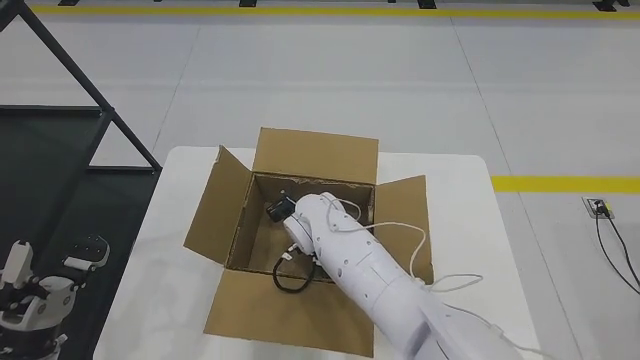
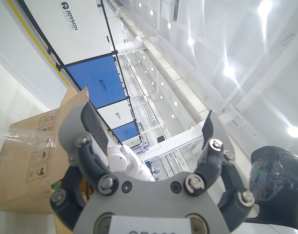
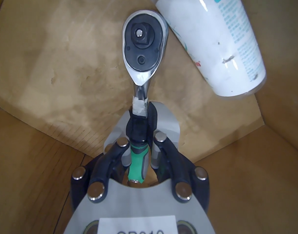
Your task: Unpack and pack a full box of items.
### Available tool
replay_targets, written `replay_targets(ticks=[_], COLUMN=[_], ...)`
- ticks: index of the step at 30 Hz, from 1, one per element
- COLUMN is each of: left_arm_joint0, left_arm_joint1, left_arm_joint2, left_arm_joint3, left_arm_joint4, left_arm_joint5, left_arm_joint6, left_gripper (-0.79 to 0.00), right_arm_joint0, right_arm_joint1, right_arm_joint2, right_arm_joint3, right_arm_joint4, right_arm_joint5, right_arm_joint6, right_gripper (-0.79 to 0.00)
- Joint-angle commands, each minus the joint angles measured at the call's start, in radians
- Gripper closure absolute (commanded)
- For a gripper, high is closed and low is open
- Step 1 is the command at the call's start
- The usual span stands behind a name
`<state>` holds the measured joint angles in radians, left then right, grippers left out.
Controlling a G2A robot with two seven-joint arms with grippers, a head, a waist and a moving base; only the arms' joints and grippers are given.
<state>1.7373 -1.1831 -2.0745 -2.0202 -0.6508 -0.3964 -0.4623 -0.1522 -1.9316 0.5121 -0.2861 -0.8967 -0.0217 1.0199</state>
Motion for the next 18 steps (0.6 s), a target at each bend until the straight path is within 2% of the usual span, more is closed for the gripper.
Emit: replay_targets(ticks=[1, 11, 18], left_arm_joint0=[-0.001, -0.027, -0.047], left_arm_joint1=[-0.001, -0.003, -0.004], left_arm_joint2=[0.001, 0.022, 0.035], left_arm_joint3=[0.002, 0.002, 0.003], left_arm_joint4=[-0.001, 0.015, 0.028], left_arm_joint5=[0.001, 0.017, 0.030], left_arm_joint6=[-0.002, -0.017, -0.020], left_gripper=[-0.785, -0.785, -0.785], right_arm_joint0=[0.004, 0.015, -0.008], right_arm_joint1=[0.002, 0.042, 0.092], right_arm_joint2=[0.007, 0.058, 0.094], right_arm_joint3=[0.006, -0.014, -0.114], right_arm_joint4=[0.004, 0.021, -0.004], right_arm_joint5=[-0.010, -0.100, -0.104], right_arm_joint6=[-0.014, -0.116, -0.131], right_gripper=[0.000, 0.000, 0.000])
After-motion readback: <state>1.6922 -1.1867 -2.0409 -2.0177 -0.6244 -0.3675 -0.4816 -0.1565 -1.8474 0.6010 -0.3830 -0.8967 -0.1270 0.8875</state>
